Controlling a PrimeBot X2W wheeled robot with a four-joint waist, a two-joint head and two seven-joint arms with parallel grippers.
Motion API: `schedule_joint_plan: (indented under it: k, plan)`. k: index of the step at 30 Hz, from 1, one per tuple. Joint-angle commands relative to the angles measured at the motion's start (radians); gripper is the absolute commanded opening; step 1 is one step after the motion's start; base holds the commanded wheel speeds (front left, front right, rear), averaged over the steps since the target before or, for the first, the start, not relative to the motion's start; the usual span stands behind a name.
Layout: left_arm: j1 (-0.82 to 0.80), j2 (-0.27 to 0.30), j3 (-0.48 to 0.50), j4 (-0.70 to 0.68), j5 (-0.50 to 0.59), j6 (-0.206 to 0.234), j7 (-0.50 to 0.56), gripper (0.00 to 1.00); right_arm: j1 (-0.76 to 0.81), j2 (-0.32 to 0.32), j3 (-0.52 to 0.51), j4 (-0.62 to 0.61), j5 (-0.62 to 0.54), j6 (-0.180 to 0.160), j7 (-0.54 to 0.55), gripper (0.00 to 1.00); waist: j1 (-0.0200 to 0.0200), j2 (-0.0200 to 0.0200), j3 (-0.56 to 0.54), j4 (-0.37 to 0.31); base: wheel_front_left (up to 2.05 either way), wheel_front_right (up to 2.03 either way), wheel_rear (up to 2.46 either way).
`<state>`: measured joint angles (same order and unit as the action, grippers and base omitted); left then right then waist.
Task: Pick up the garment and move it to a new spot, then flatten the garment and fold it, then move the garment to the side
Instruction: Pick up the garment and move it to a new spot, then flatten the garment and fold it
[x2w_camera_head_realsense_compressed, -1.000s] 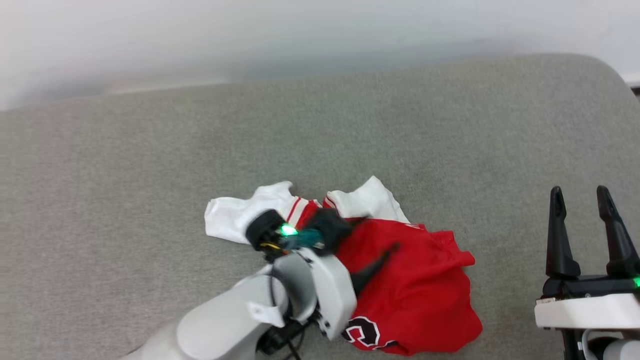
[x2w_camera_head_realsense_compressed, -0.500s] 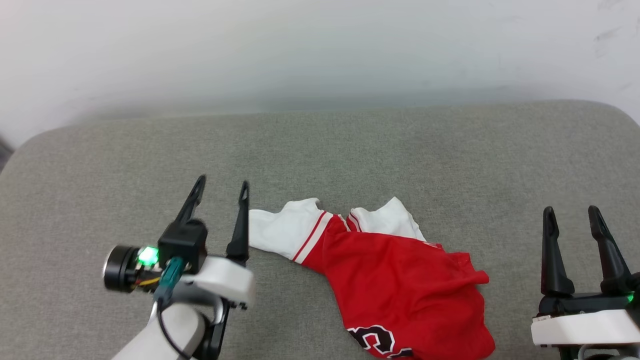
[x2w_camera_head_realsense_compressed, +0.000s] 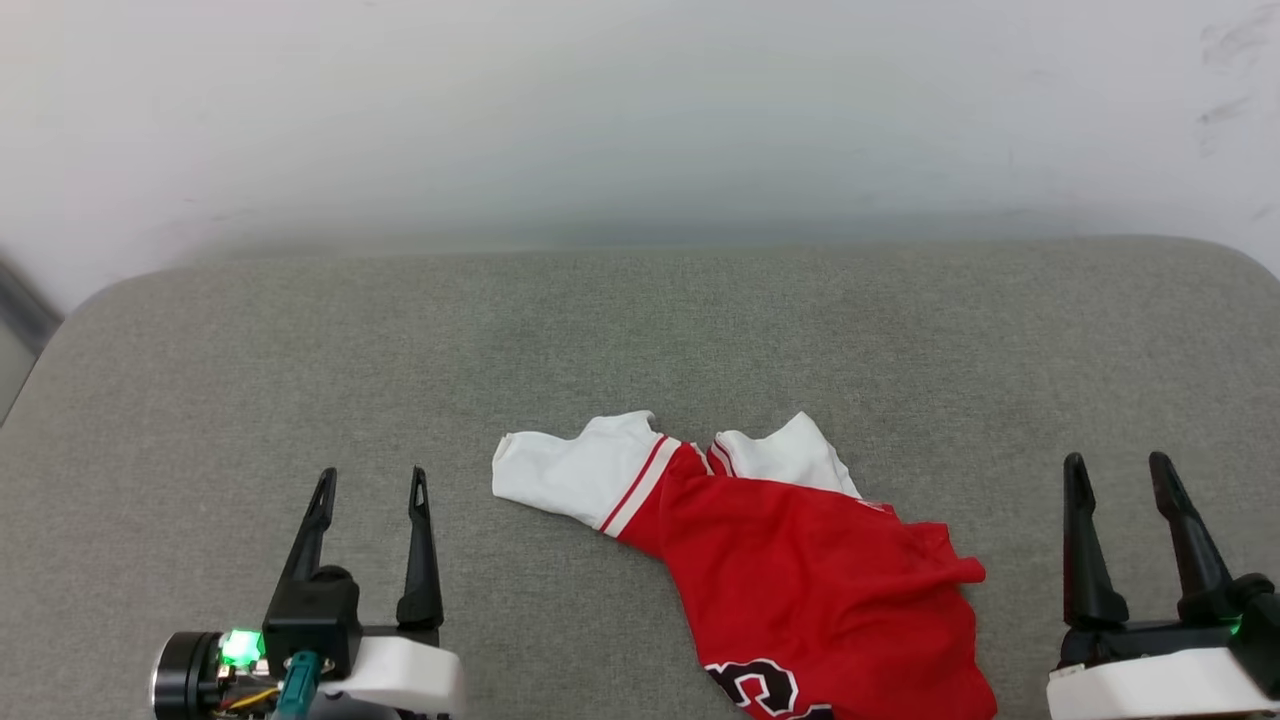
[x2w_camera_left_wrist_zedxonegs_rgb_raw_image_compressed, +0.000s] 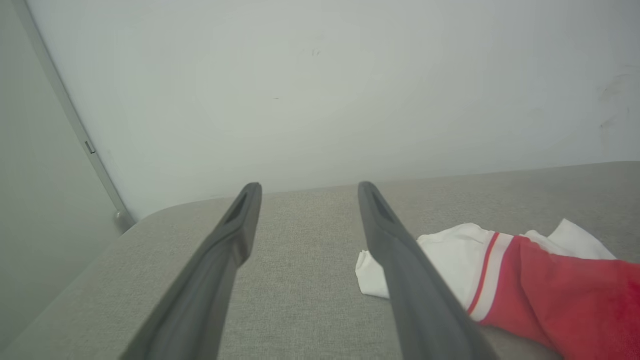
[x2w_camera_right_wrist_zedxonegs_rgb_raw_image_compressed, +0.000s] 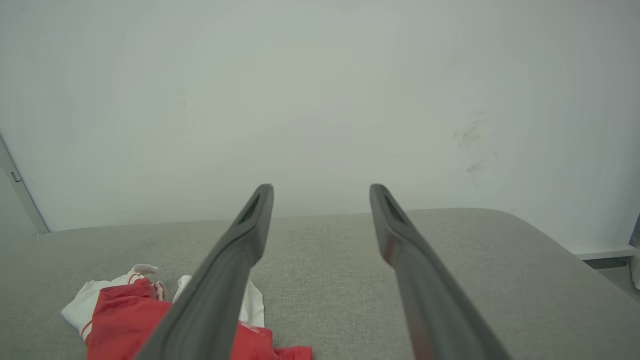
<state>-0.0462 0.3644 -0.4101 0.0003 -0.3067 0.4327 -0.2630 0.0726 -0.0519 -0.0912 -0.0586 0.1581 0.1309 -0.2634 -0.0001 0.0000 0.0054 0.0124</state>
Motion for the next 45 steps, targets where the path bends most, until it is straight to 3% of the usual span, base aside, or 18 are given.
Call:
schedule_joint_plan:
  k: [1,18,24,36,41,45]
  plan:
    - [0.023,-0.014,0.021,-0.007,0.017,-0.013,-0.003,1.0,0.016,0.003,0.001,0.007,0.01,0.0,-0.002,1.0,0.0001,0.0,-0.003,0.002,0.0,0.0,0.0]
    - [0.109,-0.142,0.172,0.014,0.164,-0.154,-0.003,1.0,0.054,0.003,0.015,0.042,0.046,0.0,-0.002,1.0,0.0001,0.0,-0.015,0.009,0.0,0.0,0.0]
    - [0.078,-0.16,0.212,0.026,0.191,-0.204,-0.003,1.0,0.044,0.003,0.011,0.038,0.048,0.0,-0.002,1.0,0.0001,0.0,-0.012,0.008,0.0,0.0,0.0]
    - [-0.261,-0.078,0.248,0.178,0.16,-0.419,0.001,1.0,0.006,0.003,0.008,0.015,0.028,0.0,-0.002,1.0,0.0001,0.0,0.036,-0.006,0.0,0.0,0.0]
    - [-0.447,-0.035,0.217,0.258,0.154,-0.5,0.102,1.0,-0.018,0.003,-0.003,0.003,0.023,0.0,-0.002,1.0,0.0001,0.0,0.089,-0.02,0.0,0.0,0.0]
    - [-0.567,-0.002,0.176,0.314,0.121,-0.542,0.263,1.0,-0.038,0.003,-0.01,-0.003,0.021,0.0,-0.002,1.0,0.0001,0.0,0.13,-0.031,0.0,0.0,0.0]
